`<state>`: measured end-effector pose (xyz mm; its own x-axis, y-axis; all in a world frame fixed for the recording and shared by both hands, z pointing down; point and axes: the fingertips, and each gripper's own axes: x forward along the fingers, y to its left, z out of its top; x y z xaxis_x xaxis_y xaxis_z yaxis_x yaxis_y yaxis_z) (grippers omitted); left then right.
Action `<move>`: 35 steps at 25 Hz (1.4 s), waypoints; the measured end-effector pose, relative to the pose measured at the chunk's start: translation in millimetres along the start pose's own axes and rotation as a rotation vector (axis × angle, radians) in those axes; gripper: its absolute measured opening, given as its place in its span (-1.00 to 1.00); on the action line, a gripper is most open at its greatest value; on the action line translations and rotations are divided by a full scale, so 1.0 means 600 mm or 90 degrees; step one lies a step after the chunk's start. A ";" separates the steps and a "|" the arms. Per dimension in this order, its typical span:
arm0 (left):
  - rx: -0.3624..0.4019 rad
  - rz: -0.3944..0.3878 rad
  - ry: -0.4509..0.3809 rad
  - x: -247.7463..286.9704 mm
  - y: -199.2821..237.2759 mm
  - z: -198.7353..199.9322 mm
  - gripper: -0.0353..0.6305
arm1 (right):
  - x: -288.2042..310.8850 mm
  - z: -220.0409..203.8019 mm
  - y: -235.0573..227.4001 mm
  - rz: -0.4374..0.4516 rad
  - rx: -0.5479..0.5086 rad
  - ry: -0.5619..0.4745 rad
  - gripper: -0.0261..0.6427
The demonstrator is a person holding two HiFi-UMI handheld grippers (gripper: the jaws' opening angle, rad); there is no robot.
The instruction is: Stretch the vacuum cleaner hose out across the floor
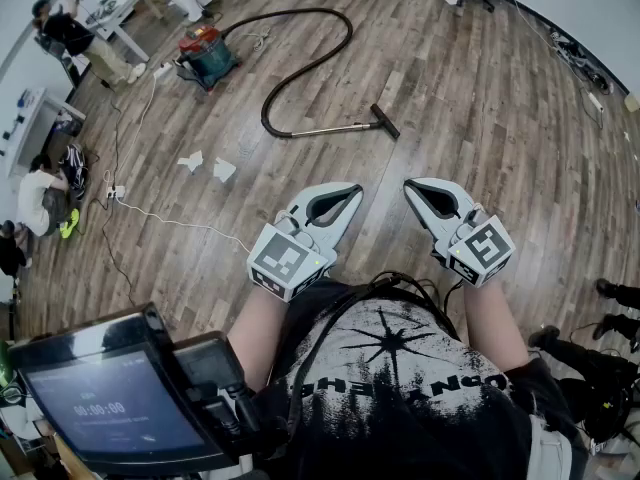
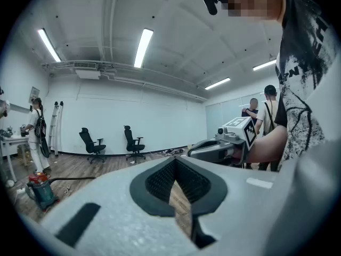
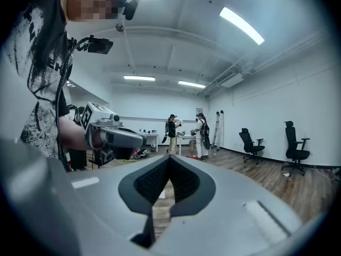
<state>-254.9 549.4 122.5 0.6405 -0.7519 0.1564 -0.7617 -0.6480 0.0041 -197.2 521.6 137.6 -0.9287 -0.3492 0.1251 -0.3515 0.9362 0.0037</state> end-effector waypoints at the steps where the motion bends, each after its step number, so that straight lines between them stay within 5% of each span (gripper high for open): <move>1: 0.000 -0.001 0.000 0.000 -0.004 -0.002 -0.89 | -0.001 -0.004 0.000 -0.003 -0.001 0.005 -0.91; 35: -0.010 -0.018 0.022 0.007 -0.037 -0.029 -0.89 | -0.030 -0.028 0.027 0.022 0.027 -0.015 -0.91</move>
<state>-237.0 562.7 140.1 0.6576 -0.7290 0.1899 -0.7454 -0.6662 0.0240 -184.4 543.7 151.9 -0.9424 -0.3187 0.1015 -0.3242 0.9450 -0.0428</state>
